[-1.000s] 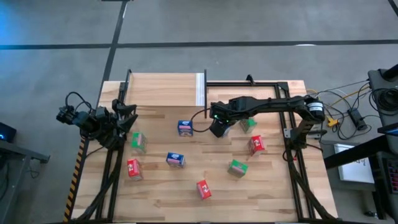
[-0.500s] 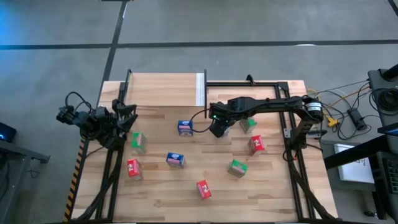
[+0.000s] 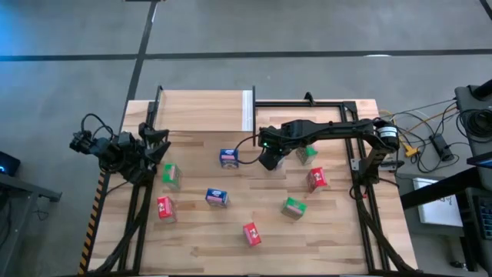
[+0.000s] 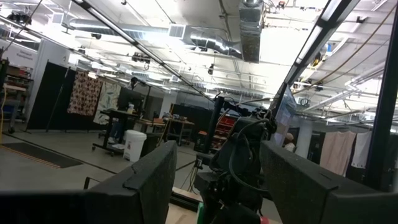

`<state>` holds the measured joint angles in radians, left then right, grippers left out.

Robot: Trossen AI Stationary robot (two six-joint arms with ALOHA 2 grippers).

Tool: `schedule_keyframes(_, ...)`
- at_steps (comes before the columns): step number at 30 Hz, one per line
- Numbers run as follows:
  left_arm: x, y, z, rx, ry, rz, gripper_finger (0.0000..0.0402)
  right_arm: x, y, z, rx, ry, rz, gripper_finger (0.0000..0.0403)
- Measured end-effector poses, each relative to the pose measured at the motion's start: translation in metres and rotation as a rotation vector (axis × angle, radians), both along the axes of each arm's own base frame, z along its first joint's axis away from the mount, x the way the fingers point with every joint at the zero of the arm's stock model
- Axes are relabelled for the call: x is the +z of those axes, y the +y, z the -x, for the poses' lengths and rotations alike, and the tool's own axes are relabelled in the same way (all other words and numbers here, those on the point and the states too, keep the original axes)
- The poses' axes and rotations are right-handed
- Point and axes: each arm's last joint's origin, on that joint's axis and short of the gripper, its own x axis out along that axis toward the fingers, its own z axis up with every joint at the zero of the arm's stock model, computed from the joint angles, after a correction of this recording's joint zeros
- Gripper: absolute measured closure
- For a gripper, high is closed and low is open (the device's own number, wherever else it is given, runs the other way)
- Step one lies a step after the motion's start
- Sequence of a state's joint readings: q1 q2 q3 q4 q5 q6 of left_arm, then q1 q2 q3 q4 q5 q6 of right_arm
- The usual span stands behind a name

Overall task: Stack cereal on shelf
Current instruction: Put the top right blue cereal box on the shelf

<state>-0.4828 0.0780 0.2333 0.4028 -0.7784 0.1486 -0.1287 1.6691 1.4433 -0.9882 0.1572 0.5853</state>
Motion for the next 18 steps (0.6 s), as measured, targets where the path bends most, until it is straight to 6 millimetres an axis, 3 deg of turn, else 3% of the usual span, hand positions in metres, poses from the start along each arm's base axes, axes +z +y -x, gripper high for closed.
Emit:
schedule_keyframes(7, 0.0, 0.0, 0.0, 0.0, 0.0, 0.0, 0.0187, 0.022, 0.001, 0.008, 0.013, -0.063, -0.001, 0.0286)
schedule_keyframes(18, 0.0, 0.0, 0.0, 0.0, -0.001, 0.0, 0.0187, 0.082, 0.007, 0.044, 0.021, -0.276, 0.033, 0.0285)
